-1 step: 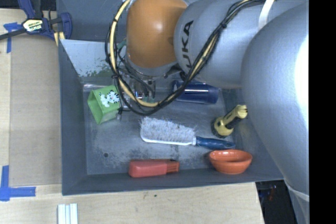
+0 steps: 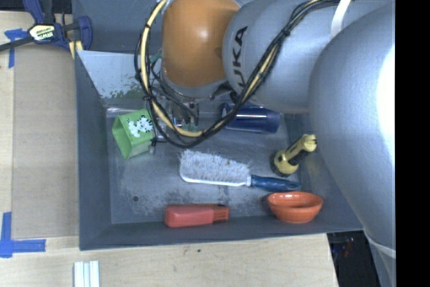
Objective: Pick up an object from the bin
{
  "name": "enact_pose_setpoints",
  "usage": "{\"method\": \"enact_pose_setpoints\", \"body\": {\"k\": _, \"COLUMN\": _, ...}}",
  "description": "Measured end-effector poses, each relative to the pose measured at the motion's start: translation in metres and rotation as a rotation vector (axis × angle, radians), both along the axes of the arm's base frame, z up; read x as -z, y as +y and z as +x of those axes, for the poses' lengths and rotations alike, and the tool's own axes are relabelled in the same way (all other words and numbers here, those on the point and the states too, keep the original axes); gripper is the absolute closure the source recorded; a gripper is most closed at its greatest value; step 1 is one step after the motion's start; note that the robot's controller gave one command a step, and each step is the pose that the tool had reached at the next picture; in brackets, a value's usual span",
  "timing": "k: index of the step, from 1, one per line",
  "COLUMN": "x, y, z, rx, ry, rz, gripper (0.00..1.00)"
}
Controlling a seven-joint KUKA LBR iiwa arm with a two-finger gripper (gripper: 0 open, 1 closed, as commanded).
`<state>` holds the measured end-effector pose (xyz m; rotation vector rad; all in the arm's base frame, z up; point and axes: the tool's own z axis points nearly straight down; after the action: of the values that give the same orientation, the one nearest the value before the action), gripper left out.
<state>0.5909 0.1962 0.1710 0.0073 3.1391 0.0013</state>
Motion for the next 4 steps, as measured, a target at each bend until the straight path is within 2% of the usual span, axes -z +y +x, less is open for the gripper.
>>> {"method": "enact_pose_setpoints", "body": {"k": 1, "x": 0.082, "y": -0.007, "z": 0.030, "rx": -0.249, "ry": -0.026, "rz": 0.007, "gripper": 0.00}}
{"method": "enact_pose_setpoints", "body": {"k": 2, "x": 0.111, "y": -0.001, "z": 0.059, "rx": -0.273, "ry": 0.007, "rz": 0.017, "gripper": 0.00}}
{"method": "enact_pose_setpoints", "body": {"k": 3, "x": 0.103, "y": -0.008, "z": 0.047, "rx": -0.262, "ry": -0.039, "rz": 0.017, "gripper": 0.00}}
{"method": "enact_pose_setpoints", "body": {"k": 4, "x": 0.103, "y": -0.008, "z": 0.047, "rx": -0.261, "ry": -0.039, "rz": 0.018, "gripper": 0.00}}
